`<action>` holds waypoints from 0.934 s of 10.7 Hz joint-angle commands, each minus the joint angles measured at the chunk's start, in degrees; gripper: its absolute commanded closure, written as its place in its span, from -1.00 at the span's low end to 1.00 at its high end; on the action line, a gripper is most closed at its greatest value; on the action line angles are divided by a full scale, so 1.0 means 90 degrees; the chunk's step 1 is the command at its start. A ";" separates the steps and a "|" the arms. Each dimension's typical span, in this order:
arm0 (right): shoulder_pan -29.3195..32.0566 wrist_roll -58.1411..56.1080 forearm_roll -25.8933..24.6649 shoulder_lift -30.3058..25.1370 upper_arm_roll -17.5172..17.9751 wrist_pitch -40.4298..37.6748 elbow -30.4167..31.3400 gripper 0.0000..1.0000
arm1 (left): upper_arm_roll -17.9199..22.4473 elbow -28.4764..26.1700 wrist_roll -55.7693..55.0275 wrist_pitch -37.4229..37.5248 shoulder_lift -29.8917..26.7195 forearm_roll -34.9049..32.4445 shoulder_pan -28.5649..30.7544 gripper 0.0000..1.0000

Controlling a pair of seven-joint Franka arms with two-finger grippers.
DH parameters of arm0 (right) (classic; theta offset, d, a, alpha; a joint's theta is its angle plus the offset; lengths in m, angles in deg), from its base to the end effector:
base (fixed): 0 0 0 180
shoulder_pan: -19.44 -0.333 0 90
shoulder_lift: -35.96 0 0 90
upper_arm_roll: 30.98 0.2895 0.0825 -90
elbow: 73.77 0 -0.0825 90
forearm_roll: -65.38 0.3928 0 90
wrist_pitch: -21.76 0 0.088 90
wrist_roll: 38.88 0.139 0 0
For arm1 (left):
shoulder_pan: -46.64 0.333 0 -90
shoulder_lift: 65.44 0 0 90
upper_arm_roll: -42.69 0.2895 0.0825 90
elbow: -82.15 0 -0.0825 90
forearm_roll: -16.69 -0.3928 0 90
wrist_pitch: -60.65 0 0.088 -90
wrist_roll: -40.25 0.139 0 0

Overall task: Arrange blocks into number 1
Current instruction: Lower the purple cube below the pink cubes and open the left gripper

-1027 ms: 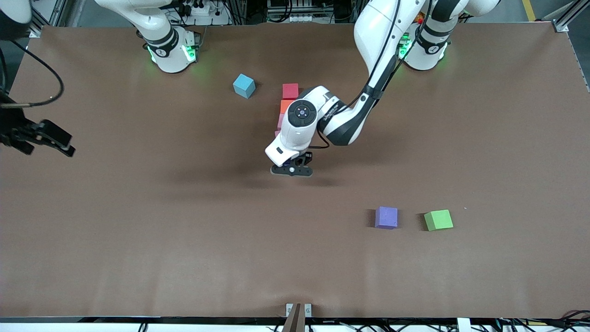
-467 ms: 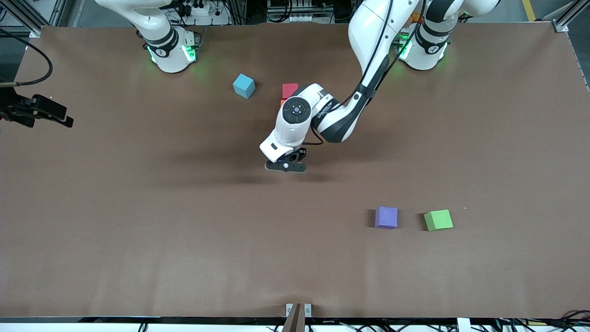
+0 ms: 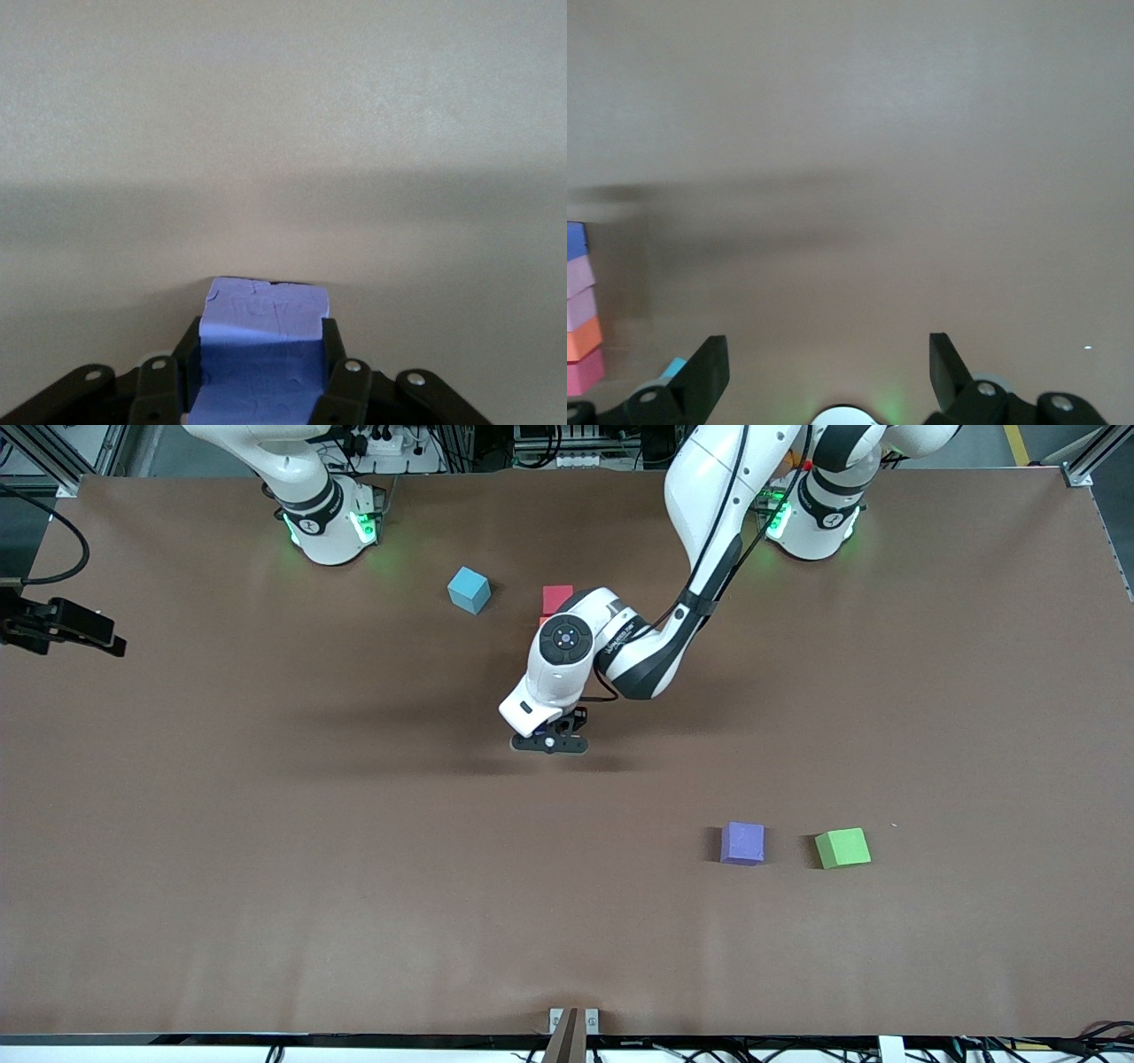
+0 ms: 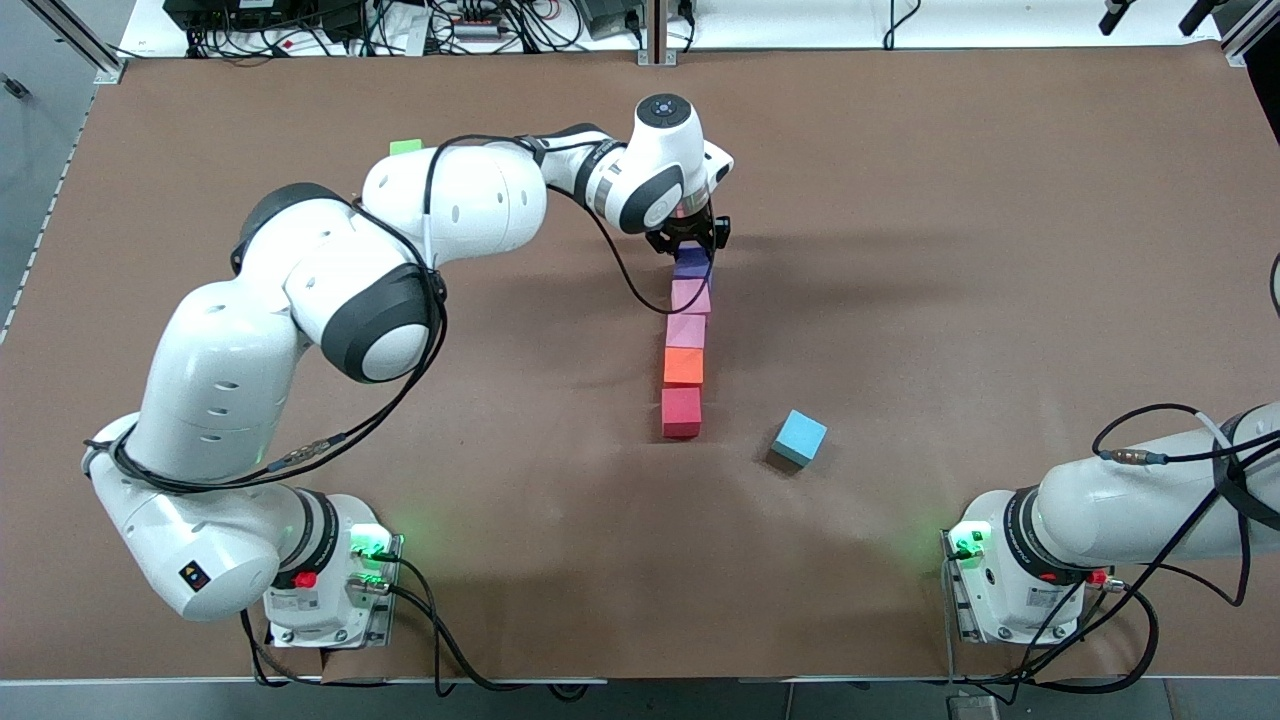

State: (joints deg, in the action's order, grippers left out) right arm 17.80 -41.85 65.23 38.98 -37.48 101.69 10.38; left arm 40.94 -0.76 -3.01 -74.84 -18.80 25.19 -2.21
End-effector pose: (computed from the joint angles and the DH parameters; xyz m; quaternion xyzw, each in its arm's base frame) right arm 0.5537 -0.0460 0.5707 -0.9979 0.0167 0.0631 0.0000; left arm 0.4584 -0.5614 0.1568 0.9965 -0.0084 -0.0126 0.0823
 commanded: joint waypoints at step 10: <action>0.0085 -0.0461 -0.0159 -0.0051 -0.0040 -0.0142 -0.0005 -1.00 | 0.0566 0.0041 0.0644 0.1789 -0.1907 -0.0505 0.0651 -1.00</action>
State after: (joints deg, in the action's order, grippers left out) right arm 17.86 -45.04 64.42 38.97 -38.39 100.94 10.42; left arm 46.28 1.93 0.09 -63.07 -29.82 22.53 1.12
